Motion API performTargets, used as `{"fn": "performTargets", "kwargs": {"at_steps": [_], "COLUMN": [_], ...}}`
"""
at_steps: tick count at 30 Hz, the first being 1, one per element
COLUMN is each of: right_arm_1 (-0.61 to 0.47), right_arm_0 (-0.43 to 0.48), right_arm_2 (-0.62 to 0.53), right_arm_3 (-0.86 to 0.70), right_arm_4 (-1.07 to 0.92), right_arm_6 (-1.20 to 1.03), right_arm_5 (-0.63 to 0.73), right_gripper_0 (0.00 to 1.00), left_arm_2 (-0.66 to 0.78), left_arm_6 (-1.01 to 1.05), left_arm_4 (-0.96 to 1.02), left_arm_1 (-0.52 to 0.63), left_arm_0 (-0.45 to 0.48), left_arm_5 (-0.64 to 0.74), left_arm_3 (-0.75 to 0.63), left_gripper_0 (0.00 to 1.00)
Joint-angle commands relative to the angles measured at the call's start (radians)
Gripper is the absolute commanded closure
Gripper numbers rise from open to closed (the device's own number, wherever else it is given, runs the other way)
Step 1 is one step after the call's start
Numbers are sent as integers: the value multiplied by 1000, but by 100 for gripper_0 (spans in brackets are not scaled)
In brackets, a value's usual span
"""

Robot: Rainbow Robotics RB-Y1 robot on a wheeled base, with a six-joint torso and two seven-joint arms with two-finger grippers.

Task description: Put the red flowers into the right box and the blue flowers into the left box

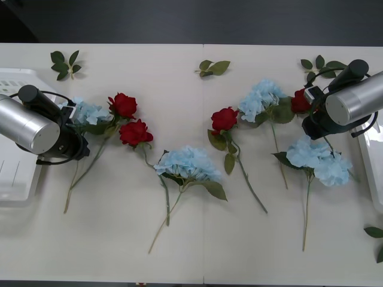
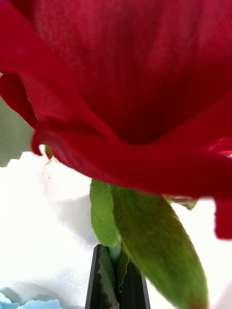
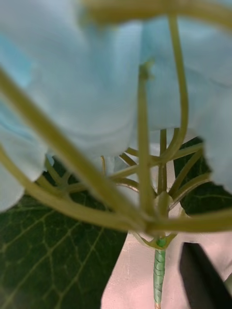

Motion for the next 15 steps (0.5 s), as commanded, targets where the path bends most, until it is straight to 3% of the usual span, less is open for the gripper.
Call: {"fn": "performTargets", "kwargs": {"at_steps": [1, 2, 8, 15], "right_arm_1": [-3, -7, -59, -144], "right_arm_0": [-26, -31, -66, -108], "right_arm_2": [-14, -14, -35, -106], "right_arm_3": [-5, -5, -5, -5], "right_arm_4": [-1, -8, -94, -174], "right_arm_6": [27, 28, 48, 194], "right_arm_5": [-6, -7, 0, 122], "right_gripper_0": [100, 100, 100, 100], "left_arm_2": [5, 5, 3, 5], "left_arm_6": [28, 28, 23, 16], "left_arm_4": [-5, -4, 2, 7], "left_arm_1": [20, 20, 20, 23], "left_arm_0": [-17, -17, -16, -16], "left_arm_5": [2, 2, 2, 3], "left_arm_3": [-2, -2, -2, -11], "left_gripper_0": [84, 100, 100, 100]}}
